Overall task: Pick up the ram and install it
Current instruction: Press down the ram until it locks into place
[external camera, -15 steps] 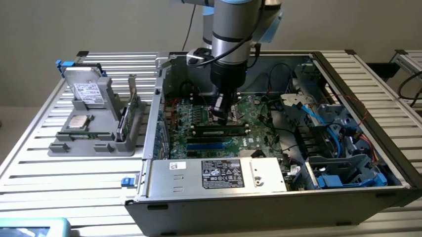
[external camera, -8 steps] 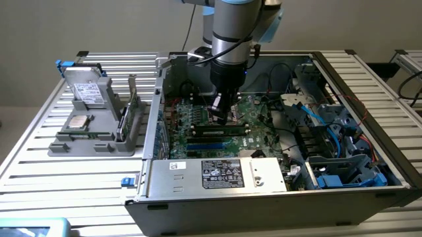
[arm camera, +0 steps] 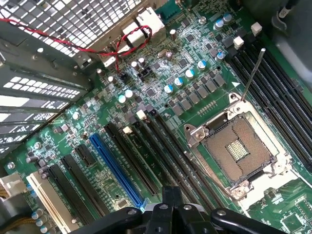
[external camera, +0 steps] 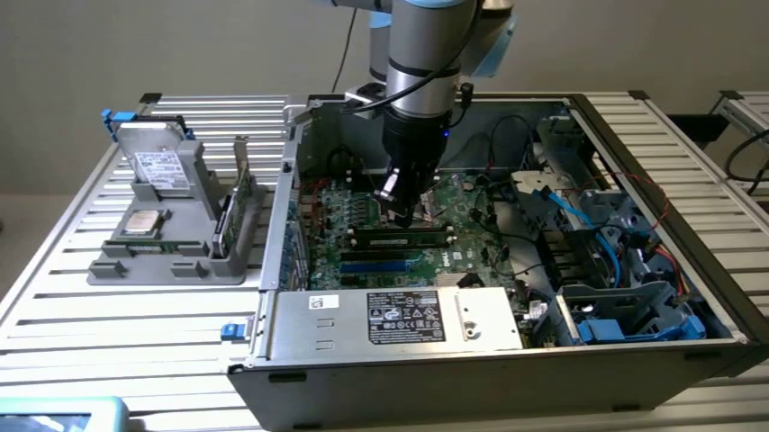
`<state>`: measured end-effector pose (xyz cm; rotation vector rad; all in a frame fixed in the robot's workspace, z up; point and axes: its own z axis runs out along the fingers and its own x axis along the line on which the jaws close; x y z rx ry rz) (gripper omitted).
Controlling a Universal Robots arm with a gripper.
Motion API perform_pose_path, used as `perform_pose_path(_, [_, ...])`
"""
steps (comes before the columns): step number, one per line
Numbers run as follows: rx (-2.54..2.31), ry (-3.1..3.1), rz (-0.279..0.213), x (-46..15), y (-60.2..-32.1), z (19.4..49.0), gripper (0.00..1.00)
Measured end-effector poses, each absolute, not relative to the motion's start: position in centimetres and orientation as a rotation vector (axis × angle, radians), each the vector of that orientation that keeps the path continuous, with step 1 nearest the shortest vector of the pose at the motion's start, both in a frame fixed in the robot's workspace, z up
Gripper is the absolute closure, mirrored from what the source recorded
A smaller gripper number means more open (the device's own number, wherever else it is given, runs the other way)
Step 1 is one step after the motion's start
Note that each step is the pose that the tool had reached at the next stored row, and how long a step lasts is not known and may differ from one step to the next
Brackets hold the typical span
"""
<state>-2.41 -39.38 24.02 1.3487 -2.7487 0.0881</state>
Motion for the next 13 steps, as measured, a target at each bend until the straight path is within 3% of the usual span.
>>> perform_pose_path(13, [1.151,-2.84,0.069,-2.41,-39.38,24.03,0.89])
